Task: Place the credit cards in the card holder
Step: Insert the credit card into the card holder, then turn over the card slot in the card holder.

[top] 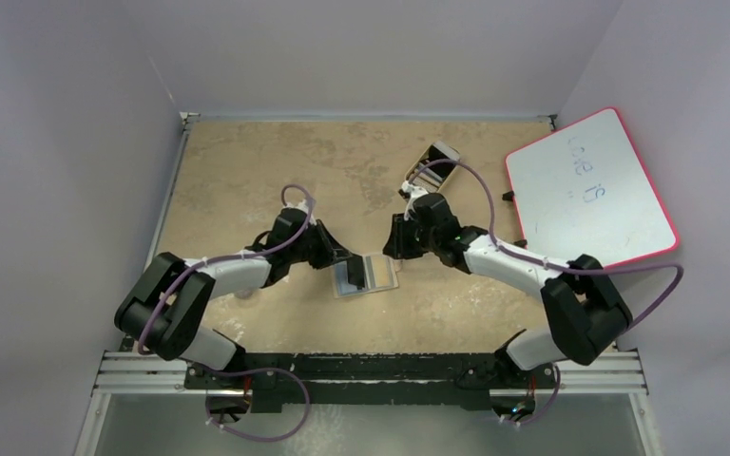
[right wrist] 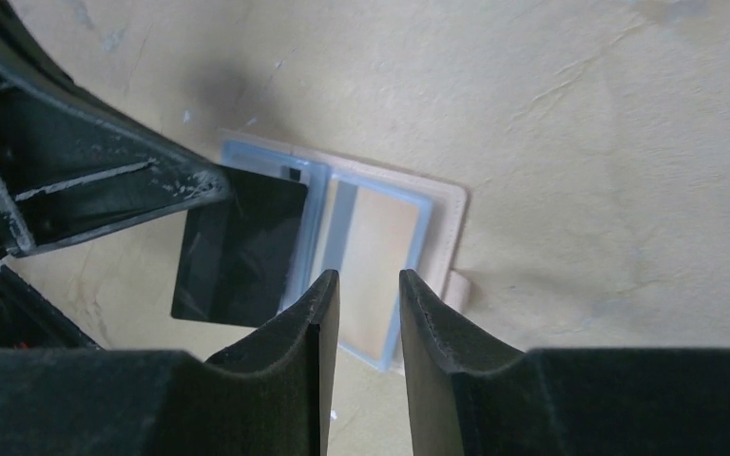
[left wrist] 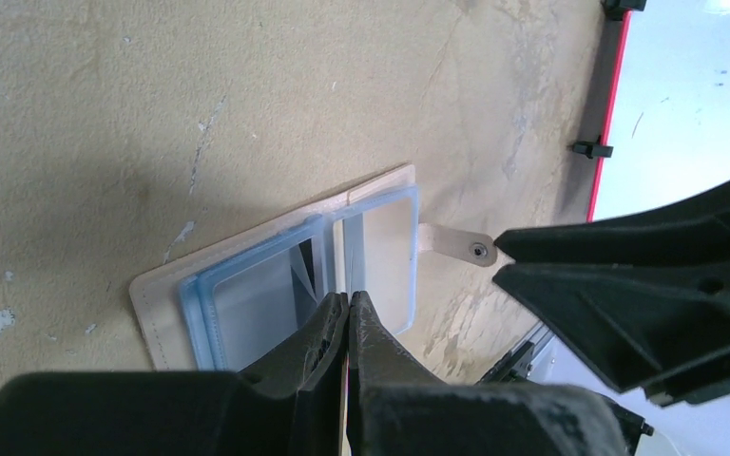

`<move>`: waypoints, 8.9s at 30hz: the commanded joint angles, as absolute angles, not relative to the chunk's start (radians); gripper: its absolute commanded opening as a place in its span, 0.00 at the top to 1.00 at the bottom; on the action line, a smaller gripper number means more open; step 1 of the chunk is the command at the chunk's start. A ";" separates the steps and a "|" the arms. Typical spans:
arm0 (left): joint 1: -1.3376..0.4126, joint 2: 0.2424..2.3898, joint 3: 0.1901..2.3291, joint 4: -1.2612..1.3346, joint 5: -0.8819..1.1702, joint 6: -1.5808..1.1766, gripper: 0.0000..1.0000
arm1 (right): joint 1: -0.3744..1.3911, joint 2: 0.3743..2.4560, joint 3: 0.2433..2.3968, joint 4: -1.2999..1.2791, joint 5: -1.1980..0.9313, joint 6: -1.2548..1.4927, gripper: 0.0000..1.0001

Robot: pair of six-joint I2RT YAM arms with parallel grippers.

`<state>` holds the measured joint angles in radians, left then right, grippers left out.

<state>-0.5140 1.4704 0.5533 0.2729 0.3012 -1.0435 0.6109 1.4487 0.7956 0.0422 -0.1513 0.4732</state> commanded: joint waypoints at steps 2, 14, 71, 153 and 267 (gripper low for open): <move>-0.518 1.494 0.560 0.349 0.307 -1.040 1.00 | 0.669 1.497 0.819 0.065 -0.127 0.528 0.68; -0.518 1.518 0.554 0.370 0.317 -1.033 1.00 | 0.672 1.636 0.793 0.093 -0.043 0.513 0.75; -0.564 1.642 0.444 0.634 0.239 -1.162 0.97 | 0.672 1.634 0.726 0.178 -0.173 0.577 0.79; -0.744 1.599 0.504 0.460 0.027 -1.278 0.60 | 0.672 1.460 0.578 0.213 -0.119 0.714 0.68; -0.686 1.436 0.533 0.298 0.124 -1.174 0.72 | 0.727 1.411 0.690 0.062 0.033 0.671 0.76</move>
<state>-0.6777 1.4395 0.4702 0.3534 0.1707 -1.2320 0.7258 1.4803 0.6460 0.1616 -0.0715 0.6941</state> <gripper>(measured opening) 0.302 0.226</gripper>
